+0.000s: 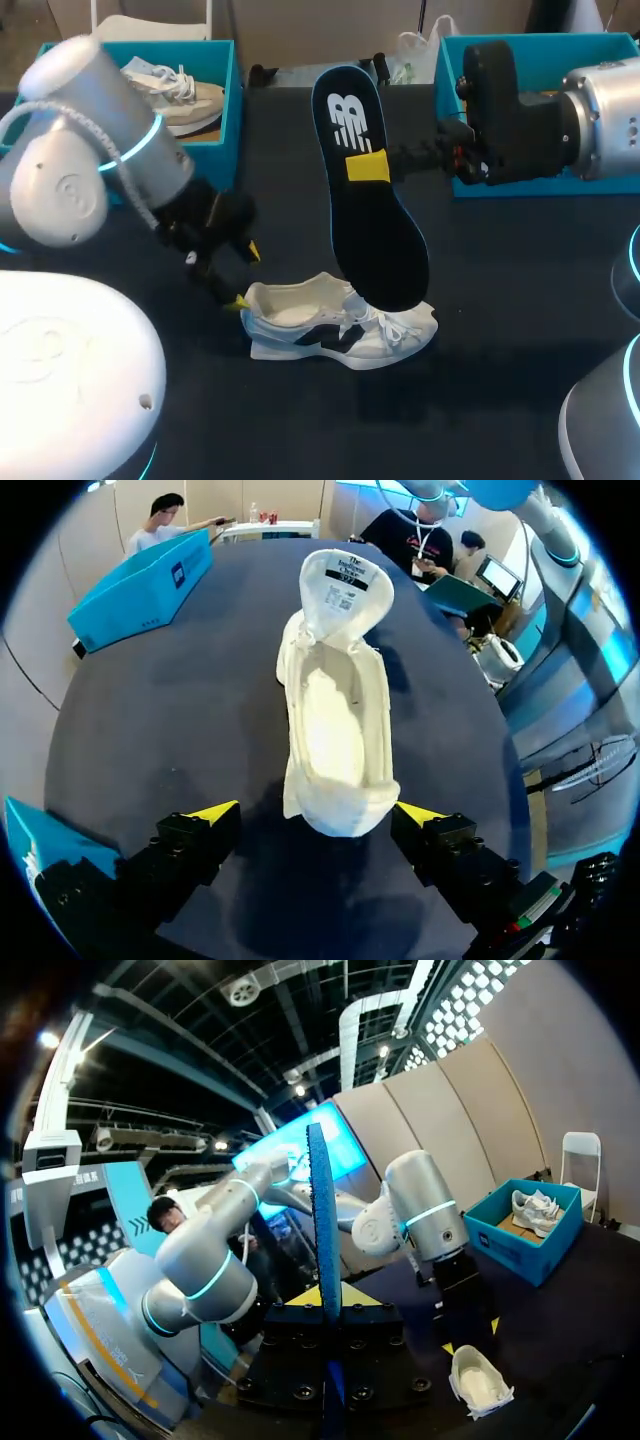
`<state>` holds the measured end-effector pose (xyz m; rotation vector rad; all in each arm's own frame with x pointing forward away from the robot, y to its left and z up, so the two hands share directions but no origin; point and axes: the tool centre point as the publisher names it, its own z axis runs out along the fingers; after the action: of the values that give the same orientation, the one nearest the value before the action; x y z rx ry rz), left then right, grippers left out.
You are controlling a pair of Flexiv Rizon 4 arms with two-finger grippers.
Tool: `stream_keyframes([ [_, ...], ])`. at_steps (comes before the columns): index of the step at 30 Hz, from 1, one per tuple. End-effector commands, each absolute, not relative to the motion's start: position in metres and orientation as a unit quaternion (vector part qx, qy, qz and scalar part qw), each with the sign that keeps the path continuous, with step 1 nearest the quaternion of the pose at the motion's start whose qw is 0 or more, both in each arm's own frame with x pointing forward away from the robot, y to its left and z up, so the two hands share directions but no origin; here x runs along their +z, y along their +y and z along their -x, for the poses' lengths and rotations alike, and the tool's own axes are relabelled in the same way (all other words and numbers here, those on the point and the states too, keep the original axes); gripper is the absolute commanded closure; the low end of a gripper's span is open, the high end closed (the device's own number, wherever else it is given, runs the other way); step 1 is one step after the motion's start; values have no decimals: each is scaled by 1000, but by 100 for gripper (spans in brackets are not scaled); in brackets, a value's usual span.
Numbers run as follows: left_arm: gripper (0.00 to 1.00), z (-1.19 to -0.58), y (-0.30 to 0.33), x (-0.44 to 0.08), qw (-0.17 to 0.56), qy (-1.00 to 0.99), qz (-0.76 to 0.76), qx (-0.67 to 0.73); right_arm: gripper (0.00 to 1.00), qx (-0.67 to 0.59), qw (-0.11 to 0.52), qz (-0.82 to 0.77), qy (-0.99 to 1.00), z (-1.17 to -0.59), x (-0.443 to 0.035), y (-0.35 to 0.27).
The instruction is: Take the shoe out of the shoebox, open the shoe tongue, remove and reinsert the insole, then place the shoe into the shoebox
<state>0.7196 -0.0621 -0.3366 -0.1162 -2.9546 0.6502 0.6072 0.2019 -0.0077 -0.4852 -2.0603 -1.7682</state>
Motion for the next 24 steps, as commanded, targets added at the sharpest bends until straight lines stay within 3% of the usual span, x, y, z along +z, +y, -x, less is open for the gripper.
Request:
stream_keyframes([
  [1, 0, -709, -66, -318, 33, -986, 36, 159, 100, -628, 191, 173, -734, -608, -8, 205],
  [3, 0, -709, -69, -317, 6, -992, 26, 121, 100, -628, 191, 173, -734, -608, -8, 205],
  [24, 0, -704, -99, -298, -1, -991, 36, 126, 100, -628, 191, 173, -734, -608, -8, 205],
])
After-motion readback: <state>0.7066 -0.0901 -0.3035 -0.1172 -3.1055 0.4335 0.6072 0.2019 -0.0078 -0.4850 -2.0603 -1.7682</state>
